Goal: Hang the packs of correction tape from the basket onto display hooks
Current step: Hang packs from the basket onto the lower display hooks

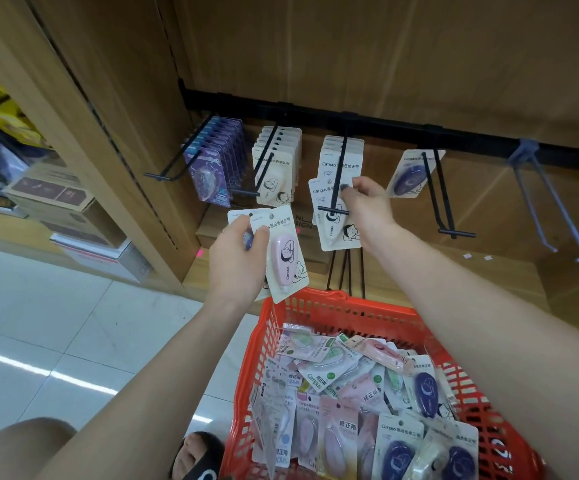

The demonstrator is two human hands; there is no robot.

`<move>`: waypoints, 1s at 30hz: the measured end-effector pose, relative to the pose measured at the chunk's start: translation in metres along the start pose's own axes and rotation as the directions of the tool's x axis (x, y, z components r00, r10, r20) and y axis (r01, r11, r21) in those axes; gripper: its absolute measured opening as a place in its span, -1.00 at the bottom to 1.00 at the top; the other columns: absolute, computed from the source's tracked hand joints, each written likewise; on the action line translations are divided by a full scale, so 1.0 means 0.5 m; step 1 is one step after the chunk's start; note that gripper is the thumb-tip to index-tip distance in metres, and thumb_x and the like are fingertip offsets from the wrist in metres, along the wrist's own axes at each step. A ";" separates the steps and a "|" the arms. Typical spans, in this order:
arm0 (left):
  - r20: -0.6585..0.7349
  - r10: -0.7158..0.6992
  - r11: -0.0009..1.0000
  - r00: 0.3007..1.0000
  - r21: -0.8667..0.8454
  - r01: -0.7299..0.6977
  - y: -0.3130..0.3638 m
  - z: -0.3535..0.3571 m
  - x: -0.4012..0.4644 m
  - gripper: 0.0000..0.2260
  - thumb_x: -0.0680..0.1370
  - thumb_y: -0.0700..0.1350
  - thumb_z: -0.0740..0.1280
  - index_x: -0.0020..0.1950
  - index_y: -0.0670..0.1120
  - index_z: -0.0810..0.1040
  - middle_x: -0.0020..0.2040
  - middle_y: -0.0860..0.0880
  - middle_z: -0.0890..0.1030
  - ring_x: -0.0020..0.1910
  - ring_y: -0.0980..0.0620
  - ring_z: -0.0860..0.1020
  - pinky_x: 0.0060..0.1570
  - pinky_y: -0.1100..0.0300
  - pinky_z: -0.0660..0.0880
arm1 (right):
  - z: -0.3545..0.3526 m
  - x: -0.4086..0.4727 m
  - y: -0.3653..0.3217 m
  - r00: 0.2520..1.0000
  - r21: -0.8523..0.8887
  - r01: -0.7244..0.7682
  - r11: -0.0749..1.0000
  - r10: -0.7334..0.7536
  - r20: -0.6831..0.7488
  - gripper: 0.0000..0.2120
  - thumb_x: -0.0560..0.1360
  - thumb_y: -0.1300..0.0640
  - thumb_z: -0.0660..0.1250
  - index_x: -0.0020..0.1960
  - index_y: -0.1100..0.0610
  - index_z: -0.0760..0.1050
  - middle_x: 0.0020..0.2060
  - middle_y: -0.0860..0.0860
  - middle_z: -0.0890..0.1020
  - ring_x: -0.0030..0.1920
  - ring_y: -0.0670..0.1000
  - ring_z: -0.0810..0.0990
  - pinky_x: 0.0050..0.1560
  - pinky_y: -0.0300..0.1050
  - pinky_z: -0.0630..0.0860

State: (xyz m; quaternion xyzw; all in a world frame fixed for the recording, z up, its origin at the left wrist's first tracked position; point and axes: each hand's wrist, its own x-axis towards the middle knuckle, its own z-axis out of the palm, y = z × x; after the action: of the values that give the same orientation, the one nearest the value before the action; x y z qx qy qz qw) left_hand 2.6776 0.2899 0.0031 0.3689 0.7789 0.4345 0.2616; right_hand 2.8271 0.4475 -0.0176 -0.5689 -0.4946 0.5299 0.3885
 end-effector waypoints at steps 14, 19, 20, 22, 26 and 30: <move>-0.153 -0.012 1.000 0.988 -0.016 0.010 -0.039 -0.046 0.013 -0.68 0.67 0.01 0.27 -0.18 -0.12 0.29 -0.15 -0.17 0.59 -0.14 -0.15 0.56 -0.31 -0.05 0.38 | 0.059 -0.185 0.048 0.993 0.008 0.087 0.996 -0.088 0.080 -0.84 0.66 0.20 0.31 0.08 0.03 0.65 -0.02 -0.03 0.75 0.03 -0.02 0.71 -0.02 -0.11 0.64; -0.232 -0.113 0.986 0.966 -0.144 0.081 -0.054 -0.074 0.022 -0.72 0.63 -0.03 0.26 -0.12 -0.21 0.32 -0.11 -0.19 0.62 -0.14 -0.17 0.59 -0.29 -0.01 0.35 | 0.110 -0.181 -0.002 0.980 0.054 0.108 0.993 -0.116 0.164 -0.87 0.67 0.18 0.30 0.08 0.09 0.63 -0.01 0.12 0.74 -0.09 -0.07 0.64 -0.12 -0.12 0.52; -0.250 -0.130 0.982 0.960 -0.165 0.090 -0.053 -0.081 0.021 -0.72 0.63 -0.05 0.26 -0.12 -0.23 0.32 -0.16 -0.16 0.61 -0.22 -0.08 0.56 -0.30 0.01 0.33 | 0.115 -0.180 -0.007 0.975 0.048 0.131 0.990 -0.137 0.175 -0.87 0.67 0.18 0.30 0.08 0.08 0.63 -0.02 0.10 0.74 -0.10 -0.10 0.64 -0.12 -0.16 0.53; -0.276 -0.148 0.976 0.950 -0.194 0.096 -0.055 -0.091 0.017 -0.75 0.62 -0.10 0.27 -0.17 -0.21 0.32 -0.31 -0.01 0.53 -0.32 0.06 0.46 -0.33 0.08 0.30 | 0.130 -0.180 -0.012 0.968 0.036 0.166 0.985 -0.170 0.186 -0.86 0.66 0.20 0.30 0.09 0.10 0.64 -0.01 0.06 0.73 -0.09 -0.14 0.64 -0.09 -0.22 0.55; -0.309 -0.153 0.976 0.939 -0.197 0.094 -0.063 -0.108 0.007 -0.74 0.61 -0.11 0.28 -0.24 -0.11 0.33 -0.25 0.06 0.63 -0.28 0.12 0.56 -0.35 0.12 0.36 | 0.168 -0.177 -0.011 0.970 0.030 0.181 0.983 -0.183 0.162 -0.86 0.64 0.24 0.30 0.05 0.13 0.64 -0.01 0.11 0.72 -0.04 -0.01 0.65 0.03 -0.04 0.58; -0.320 -0.155 0.976 0.935 -0.194 0.095 -0.068 -0.111 0.005 -0.73 0.61 -0.11 0.29 -0.27 -0.08 0.31 -0.27 0.05 0.62 -0.28 0.06 0.53 -0.36 0.12 0.35 | 0.189 -0.168 -0.007 0.984 0.033 0.124 0.992 -0.128 0.124 -0.86 0.64 0.24 0.30 0.01 0.09 0.62 -0.01 0.16 0.72 -0.05 0.08 0.69 0.05 0.10 0.62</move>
State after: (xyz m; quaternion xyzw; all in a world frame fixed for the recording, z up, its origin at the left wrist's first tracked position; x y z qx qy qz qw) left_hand 2.6237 0.2533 0.0004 0.2153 0.7926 0.5398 0.1847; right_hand 2.7374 0.3588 -0.0086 -0.4968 -0.5464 0.5454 0.3965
